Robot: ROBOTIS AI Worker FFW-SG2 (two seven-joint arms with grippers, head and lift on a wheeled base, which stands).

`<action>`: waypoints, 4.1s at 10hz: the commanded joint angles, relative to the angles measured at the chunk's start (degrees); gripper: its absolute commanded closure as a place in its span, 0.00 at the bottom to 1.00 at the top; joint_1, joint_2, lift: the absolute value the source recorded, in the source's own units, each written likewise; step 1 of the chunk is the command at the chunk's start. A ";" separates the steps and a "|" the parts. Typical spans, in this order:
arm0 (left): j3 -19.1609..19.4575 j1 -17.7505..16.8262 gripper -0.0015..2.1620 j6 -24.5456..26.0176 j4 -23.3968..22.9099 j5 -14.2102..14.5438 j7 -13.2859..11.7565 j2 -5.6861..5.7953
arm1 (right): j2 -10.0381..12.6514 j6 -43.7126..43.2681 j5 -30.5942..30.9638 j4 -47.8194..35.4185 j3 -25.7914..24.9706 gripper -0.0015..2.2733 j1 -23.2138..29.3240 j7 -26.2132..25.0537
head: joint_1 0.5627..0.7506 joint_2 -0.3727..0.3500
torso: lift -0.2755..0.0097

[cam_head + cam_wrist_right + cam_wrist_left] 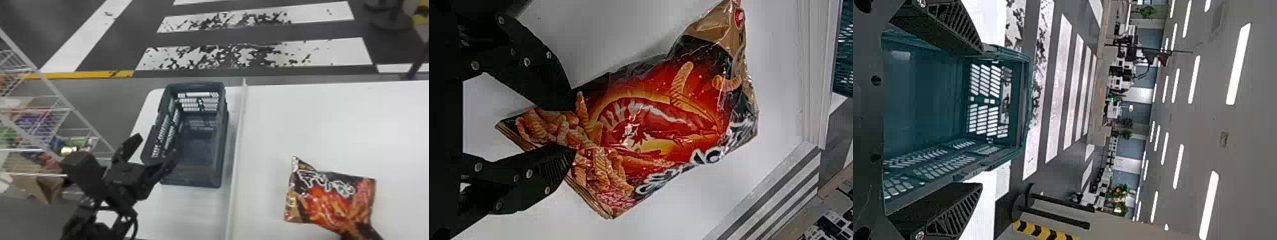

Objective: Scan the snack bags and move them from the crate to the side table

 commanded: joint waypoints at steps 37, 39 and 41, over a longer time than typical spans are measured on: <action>-6.83 -0.70 0.03 3.46 -1.83 -5.29 0.00 1.09 | 21.06 16.99 -69.45 1.74 -62.50 0.05 -9.48 39.99 | 0.70 0.36 | 0.66; -7.36 -0.18 0.03 3.29 -2.00 -5.64 0.00 1.09 | 21.23 15.58 -66.99 0.95 -57.76 0.20 -8.78 42.89 | 0.70 0.41 | 0.66; -7.44 0.70 0.03 2.58 -2.26 -5.82 -0.17 1.18 | 21.23 13.65 -62.77 1.38 -52.83 0.96 -9.83 43.33 | 0.70 0.48 | 0.66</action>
